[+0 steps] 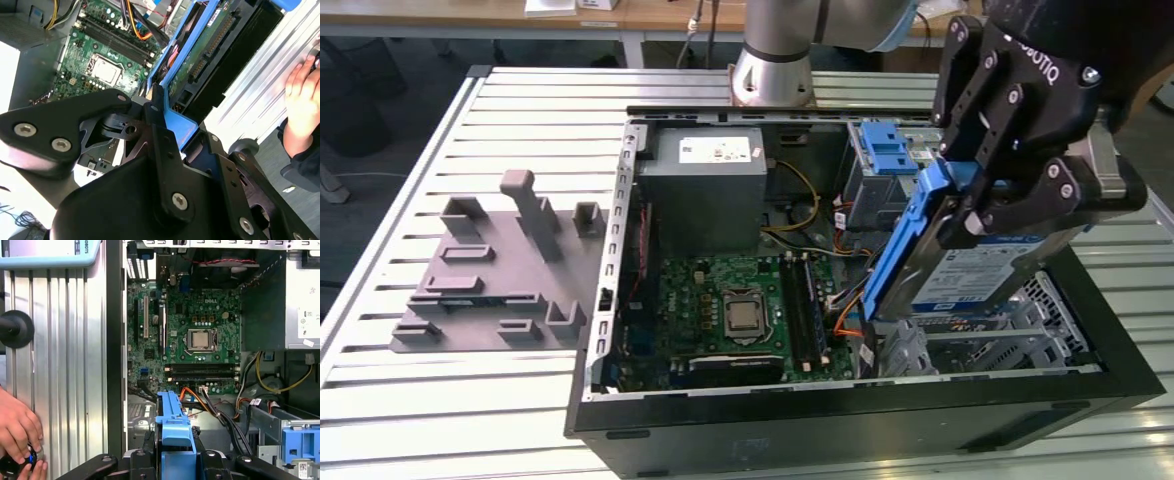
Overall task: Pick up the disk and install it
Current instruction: 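Insert the disk into the insertion slot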
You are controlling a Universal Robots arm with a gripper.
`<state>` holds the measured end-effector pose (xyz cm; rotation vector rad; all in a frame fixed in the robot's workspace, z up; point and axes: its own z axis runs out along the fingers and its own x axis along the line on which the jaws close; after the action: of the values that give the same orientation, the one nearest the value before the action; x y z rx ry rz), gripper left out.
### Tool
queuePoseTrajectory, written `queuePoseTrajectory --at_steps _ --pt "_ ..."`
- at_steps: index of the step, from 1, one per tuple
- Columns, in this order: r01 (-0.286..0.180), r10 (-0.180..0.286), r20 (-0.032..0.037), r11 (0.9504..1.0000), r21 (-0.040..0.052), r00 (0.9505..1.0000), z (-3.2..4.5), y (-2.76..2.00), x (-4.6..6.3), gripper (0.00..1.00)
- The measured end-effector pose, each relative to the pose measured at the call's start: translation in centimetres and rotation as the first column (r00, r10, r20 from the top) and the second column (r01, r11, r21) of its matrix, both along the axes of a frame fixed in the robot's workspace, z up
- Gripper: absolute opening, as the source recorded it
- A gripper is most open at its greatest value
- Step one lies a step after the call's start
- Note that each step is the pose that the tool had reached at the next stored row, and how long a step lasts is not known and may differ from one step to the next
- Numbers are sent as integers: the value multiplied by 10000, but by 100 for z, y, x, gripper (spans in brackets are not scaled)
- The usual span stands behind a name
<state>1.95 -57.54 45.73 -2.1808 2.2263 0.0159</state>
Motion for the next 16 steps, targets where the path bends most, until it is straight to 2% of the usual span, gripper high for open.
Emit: queuePoseTrajectory --at_steps 7,16 --pt "-1 1 0 10000 1 10000 -13 -27 134 36" --pt "0 0 -2 10000 0 10000 -36 -29 334 36"
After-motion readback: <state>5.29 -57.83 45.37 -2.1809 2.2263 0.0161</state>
